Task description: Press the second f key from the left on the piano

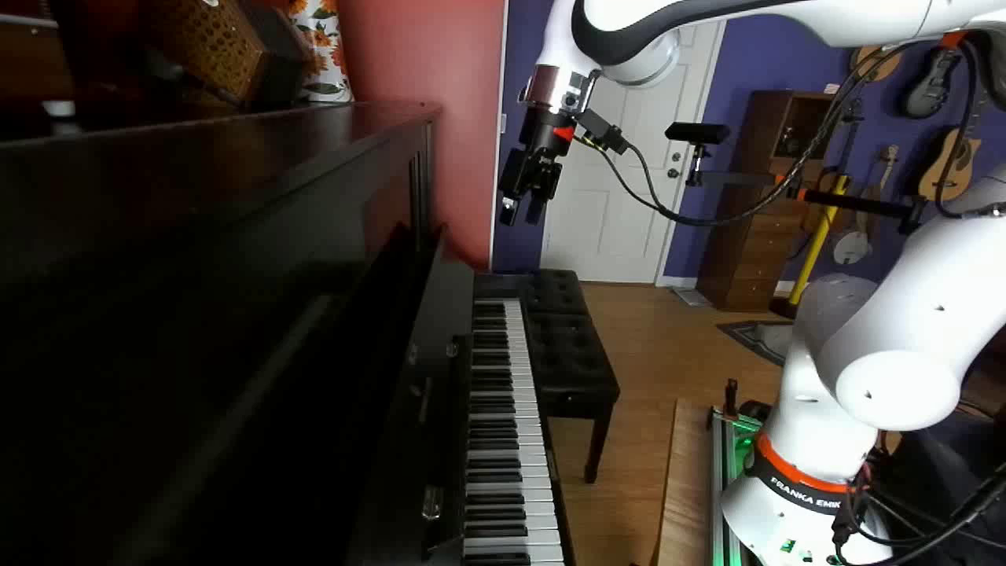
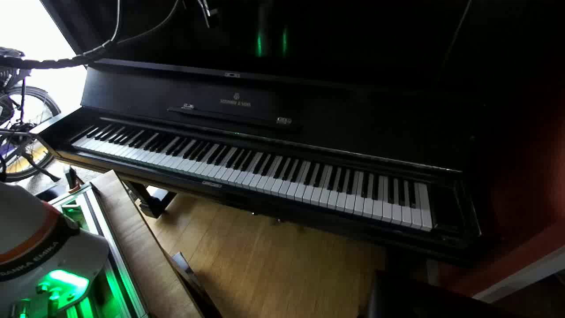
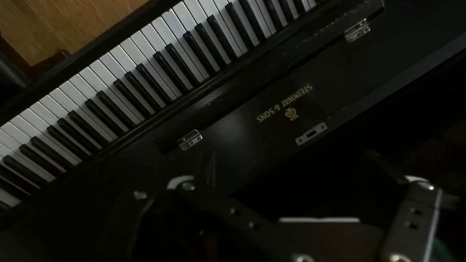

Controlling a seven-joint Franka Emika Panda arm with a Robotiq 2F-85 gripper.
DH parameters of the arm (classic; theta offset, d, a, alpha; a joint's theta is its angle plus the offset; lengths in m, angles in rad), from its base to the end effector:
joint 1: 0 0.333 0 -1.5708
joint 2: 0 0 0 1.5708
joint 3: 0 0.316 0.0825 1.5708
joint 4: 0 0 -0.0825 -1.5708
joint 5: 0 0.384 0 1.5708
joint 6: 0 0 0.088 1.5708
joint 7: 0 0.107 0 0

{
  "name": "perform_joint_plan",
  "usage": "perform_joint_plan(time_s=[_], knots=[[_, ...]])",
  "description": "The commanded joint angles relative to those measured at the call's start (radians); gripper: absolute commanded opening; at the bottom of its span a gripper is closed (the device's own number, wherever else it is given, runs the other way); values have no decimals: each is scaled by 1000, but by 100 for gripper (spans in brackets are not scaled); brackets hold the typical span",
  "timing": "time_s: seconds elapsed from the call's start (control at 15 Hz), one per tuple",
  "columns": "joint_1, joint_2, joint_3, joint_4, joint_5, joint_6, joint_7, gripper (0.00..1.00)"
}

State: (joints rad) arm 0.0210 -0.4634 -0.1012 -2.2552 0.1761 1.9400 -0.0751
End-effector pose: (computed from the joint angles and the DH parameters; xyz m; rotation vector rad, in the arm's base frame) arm 0.4279 -0.0280 0.5565 -2.9288 0.0726 -0.2353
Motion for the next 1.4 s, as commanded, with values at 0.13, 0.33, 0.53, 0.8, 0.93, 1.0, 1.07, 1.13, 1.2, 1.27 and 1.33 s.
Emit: perform_joint_plan(time_s=[0.13, 0.33, 0.53, 0.8, 0.93, 1.0, 1.07, 1.13, 1.2, 1.27, 1.33], knots=[[-14, 1, 11, 2, 6, -3, -5, 100], [-14, 1, 11, 2, 6, -3, -5, 100], [-3, 11, -39, -33, 69, 15, -83, 100], [-17, 53, -117, -117, 140, -29, -242, 100], [-42, 102, -140, -142, 115, -52, -290, 100], [-55, 125, -145, -152, 94, -56, -306, 100], [-66, 132, -151, -175, 98, -27, -327, 100], [-64, 107, -126, -153, 105, -34, -291, 100], [-74, 125, -132, -163, 105, -34, -310, 100], [-79, 138, -134, -165, 104, -34, -318, 100], [-81, 144, -134, -165, 104, -33, -322, 100]])
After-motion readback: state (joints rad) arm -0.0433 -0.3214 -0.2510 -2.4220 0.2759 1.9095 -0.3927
